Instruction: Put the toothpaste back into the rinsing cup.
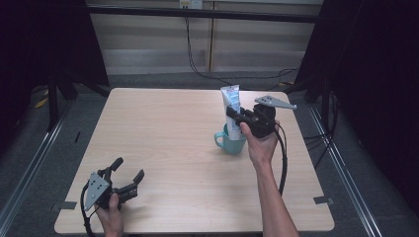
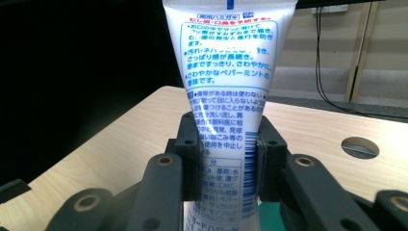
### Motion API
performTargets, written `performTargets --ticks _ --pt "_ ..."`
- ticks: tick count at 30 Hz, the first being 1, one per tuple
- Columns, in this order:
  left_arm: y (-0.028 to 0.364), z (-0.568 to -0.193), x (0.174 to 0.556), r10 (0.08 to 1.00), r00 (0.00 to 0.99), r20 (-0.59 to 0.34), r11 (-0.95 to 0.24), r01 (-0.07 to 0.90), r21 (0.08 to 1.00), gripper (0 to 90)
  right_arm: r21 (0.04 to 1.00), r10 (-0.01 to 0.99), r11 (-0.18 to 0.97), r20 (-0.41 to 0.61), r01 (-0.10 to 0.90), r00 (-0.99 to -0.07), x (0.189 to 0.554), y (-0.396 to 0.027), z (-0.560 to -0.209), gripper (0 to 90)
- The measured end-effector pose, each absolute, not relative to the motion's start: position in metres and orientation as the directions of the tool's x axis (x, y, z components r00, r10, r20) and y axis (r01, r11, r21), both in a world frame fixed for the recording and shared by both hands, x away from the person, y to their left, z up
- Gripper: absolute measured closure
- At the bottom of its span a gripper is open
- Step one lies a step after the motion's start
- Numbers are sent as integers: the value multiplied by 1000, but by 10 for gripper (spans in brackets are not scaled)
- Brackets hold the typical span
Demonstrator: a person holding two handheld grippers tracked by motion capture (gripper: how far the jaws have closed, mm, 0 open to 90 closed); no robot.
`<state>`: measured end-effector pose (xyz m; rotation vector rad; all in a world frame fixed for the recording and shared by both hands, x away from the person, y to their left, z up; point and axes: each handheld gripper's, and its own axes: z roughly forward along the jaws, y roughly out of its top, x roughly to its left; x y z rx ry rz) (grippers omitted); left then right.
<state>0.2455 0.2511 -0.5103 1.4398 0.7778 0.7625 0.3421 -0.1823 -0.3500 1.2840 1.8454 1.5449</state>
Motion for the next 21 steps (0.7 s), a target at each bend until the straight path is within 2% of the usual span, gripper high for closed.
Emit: performTargets --ticks 21 --pt "251 -510 245 832 554 -6 -4 17 1000 156 921 862 -41 229 387 -453 359 -193 -354 692"
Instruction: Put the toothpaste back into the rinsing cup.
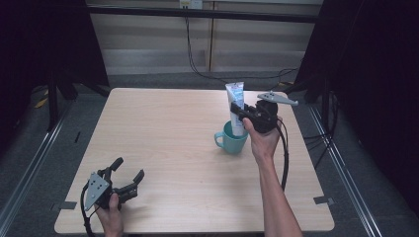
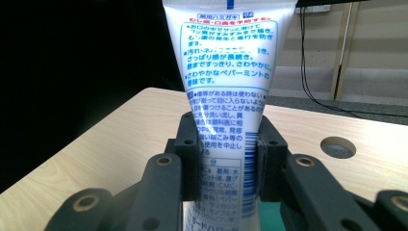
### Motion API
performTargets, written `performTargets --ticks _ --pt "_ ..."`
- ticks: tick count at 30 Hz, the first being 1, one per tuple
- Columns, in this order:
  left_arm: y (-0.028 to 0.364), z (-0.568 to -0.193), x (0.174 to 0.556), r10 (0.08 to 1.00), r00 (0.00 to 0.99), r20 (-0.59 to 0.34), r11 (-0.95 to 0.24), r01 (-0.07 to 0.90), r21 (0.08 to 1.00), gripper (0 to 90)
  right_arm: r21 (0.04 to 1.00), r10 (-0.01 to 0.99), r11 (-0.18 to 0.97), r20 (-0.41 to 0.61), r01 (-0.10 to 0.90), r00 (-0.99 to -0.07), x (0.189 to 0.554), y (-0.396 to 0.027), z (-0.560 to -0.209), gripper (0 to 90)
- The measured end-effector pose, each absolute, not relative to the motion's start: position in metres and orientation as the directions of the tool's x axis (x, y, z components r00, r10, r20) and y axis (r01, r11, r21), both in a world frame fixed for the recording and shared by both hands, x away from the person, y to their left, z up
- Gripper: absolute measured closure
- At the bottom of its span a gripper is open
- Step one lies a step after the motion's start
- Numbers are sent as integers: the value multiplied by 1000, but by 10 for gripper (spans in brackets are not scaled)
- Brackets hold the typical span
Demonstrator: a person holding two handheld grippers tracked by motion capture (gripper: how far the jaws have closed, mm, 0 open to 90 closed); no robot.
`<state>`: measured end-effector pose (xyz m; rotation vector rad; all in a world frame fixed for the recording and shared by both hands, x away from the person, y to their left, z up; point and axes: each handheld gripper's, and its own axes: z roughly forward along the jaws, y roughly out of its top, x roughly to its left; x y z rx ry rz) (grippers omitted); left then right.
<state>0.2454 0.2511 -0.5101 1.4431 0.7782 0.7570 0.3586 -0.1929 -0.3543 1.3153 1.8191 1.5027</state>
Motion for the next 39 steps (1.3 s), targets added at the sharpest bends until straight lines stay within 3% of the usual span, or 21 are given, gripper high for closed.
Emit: performTargets --ticks 39 --pt "251 -510 245 836 549 4 -12 11 1000 156 886 886 -20 231 464 -403 400 -193 -384 685"
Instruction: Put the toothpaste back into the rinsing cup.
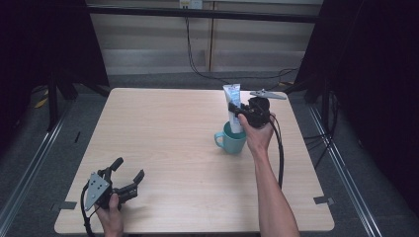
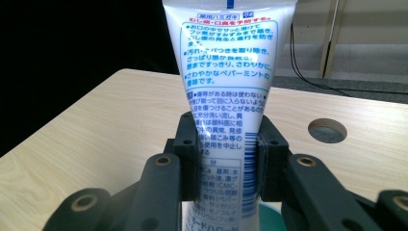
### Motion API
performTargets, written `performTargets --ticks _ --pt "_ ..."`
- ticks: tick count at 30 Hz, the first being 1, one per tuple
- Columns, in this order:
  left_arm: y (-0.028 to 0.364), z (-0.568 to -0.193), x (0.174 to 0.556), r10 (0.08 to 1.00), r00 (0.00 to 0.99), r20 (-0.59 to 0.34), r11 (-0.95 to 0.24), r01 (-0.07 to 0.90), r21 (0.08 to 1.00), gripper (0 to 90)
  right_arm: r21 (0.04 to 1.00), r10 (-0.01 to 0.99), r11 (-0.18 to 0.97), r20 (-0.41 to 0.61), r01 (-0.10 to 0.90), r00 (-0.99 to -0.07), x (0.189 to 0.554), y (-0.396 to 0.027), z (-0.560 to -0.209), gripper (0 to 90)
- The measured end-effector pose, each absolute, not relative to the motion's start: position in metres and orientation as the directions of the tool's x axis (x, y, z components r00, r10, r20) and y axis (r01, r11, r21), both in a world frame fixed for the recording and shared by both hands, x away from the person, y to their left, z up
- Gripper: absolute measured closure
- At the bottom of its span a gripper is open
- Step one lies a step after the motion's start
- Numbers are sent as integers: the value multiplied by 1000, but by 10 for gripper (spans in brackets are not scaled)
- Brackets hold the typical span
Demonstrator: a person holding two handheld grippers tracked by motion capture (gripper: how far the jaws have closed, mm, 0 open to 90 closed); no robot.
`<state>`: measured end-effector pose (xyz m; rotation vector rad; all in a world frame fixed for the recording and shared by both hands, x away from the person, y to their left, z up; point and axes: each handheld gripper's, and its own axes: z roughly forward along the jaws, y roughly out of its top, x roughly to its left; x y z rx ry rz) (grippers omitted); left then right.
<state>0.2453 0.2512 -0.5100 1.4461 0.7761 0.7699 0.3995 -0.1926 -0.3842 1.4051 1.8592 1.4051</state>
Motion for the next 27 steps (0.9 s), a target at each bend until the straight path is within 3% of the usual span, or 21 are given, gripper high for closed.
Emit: performTargets --ticks 27 --pt "251 -510 245 835 550 0 -8 12 1000 156 864 888 -15 243 503 -391 393 -204 -416 680"
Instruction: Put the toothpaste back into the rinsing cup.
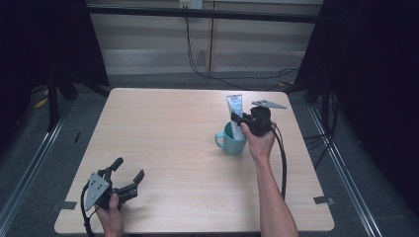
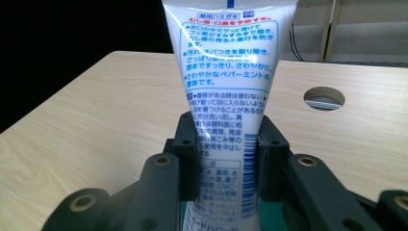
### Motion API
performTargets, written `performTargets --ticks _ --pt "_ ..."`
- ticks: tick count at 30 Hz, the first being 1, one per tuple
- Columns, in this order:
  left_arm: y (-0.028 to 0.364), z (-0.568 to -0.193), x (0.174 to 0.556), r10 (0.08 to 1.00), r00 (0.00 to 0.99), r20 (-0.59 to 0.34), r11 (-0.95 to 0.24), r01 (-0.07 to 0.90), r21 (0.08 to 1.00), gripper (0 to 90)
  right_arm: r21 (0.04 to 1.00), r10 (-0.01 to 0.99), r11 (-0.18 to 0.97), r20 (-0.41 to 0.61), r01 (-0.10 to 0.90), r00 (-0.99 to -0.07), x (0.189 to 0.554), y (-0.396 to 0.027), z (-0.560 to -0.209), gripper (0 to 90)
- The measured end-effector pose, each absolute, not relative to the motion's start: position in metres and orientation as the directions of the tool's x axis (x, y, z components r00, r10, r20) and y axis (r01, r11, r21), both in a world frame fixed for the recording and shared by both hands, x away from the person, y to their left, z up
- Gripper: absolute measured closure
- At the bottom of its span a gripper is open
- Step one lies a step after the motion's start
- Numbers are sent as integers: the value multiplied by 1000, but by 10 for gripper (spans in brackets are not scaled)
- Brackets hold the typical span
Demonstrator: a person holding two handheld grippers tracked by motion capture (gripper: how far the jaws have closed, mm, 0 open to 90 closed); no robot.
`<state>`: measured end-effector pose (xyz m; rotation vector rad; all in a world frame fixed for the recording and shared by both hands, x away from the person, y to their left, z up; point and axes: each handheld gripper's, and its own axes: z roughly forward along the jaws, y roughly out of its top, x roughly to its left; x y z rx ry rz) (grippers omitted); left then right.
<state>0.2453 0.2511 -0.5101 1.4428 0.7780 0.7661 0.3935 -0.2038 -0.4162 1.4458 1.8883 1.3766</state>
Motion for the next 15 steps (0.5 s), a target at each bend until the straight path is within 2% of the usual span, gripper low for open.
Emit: performTargets --ticks 15 --pt "251 -510 245 835 550 -1 -8 13 1000 156 855 888 -4 241 518 -391 390 -204 -426 675"
